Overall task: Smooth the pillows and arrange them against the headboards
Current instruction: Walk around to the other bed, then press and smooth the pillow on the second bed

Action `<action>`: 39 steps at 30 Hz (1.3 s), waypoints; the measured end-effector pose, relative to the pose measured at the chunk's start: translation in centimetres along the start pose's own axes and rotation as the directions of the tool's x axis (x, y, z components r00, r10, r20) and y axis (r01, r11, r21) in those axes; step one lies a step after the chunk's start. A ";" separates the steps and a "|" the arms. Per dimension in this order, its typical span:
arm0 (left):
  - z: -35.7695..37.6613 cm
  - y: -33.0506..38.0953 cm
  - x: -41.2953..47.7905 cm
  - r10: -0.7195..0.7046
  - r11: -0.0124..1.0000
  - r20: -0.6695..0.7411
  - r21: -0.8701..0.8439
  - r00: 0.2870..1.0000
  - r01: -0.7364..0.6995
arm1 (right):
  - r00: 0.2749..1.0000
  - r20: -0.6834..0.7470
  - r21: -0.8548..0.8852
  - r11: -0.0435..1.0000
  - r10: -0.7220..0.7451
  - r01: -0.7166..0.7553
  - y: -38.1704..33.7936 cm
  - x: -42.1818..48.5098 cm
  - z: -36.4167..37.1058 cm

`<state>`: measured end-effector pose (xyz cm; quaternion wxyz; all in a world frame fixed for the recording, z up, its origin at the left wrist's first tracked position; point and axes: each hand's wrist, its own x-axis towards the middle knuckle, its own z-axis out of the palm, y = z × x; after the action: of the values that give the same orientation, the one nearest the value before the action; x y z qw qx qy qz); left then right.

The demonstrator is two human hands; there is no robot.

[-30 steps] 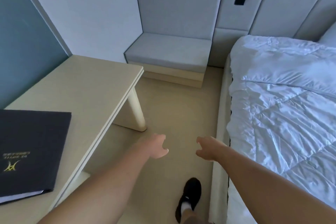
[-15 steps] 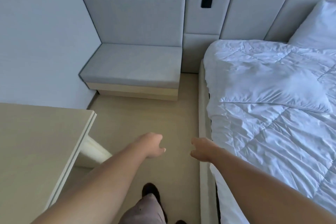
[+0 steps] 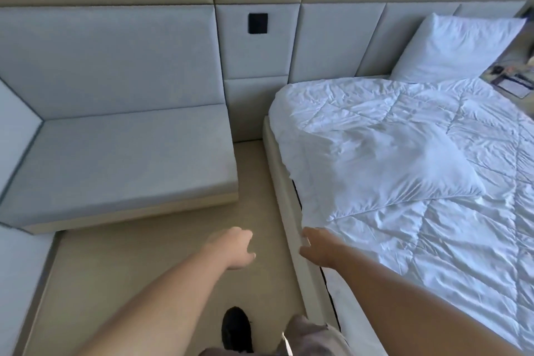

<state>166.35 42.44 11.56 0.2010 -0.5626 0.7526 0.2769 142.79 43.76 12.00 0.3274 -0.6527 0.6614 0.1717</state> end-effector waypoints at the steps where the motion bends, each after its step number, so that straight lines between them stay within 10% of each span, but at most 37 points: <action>1: -1.6 -0.3 1.6 0.020 1.000 -0.008 0.019 1.000 -0.020 | 1.000 -0.002 0.026 1.000 0.014 -0.014 0.0 1.1 -0.9; 25: -21.9 10.7 39.8 0.337 0.842 0.381 0.287 0.861 -0.457 | 0.927 0.015 0.635 0.713 0.375 -0.298 10.1 26.9 -11.9; 32: -21.6 18.4 47.5 0.613 0.630 0.430 0.240 0.663 -0.739 | 0.637 -0.027 0.829 0.374 0.771 -0.417 13.0 27.6 -12.9; 39: -18.3 23.4 51.7 0.863 0.300 0.314 0.313 0.396 -0.901 | 0.425 -0.190 0.767 0.404 0.885 -0.499 14.3 29.5 -10.9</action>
<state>129.32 -2.35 -1.76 0.1683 0.0163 0.9674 0.1887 128.52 15.73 -2.31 0.1882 -0.1646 0.9596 -0.1293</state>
